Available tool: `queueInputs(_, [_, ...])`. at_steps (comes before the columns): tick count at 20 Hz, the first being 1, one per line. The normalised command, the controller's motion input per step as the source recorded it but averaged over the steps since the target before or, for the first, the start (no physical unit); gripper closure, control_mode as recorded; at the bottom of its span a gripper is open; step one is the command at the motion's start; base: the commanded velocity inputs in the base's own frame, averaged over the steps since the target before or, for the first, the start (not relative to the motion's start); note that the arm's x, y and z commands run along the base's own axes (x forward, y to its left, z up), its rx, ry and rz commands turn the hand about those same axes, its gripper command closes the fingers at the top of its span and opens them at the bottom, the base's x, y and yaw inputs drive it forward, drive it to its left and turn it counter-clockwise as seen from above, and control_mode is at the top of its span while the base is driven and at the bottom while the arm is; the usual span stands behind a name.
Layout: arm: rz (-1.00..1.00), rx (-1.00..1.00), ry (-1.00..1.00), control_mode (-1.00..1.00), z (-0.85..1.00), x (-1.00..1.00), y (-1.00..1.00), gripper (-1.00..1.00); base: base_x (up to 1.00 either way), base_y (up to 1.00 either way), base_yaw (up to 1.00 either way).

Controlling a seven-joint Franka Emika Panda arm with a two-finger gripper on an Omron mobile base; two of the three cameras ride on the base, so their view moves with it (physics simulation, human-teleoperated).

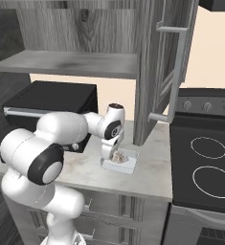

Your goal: Retrieve the tupperware from the cabinet, then place the raw meat into the tupperware to avoid contamination.

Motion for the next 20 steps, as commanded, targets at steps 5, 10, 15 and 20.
queueInputs(5, [0.03,0.03,-0.02,-1.0,-0.08,0.09,0.0,1.0,0.0,0.0,0.0])
queueInputs(10, [0.02,0.01,-0.01,-1.0,-0.04,0.03,0.0,1.0,0.0,0.0,0.0])
queueInputs(15, [0.0,0.01,0.0,-1.0,-0.05,0.0,0.0,1.0,0.0,0.0,0.0])
queueInputs(20, [0.0,0.01,0.0,-1.0,-0.13,0.0,0.0,1.0,0.0,0.0,0.0])
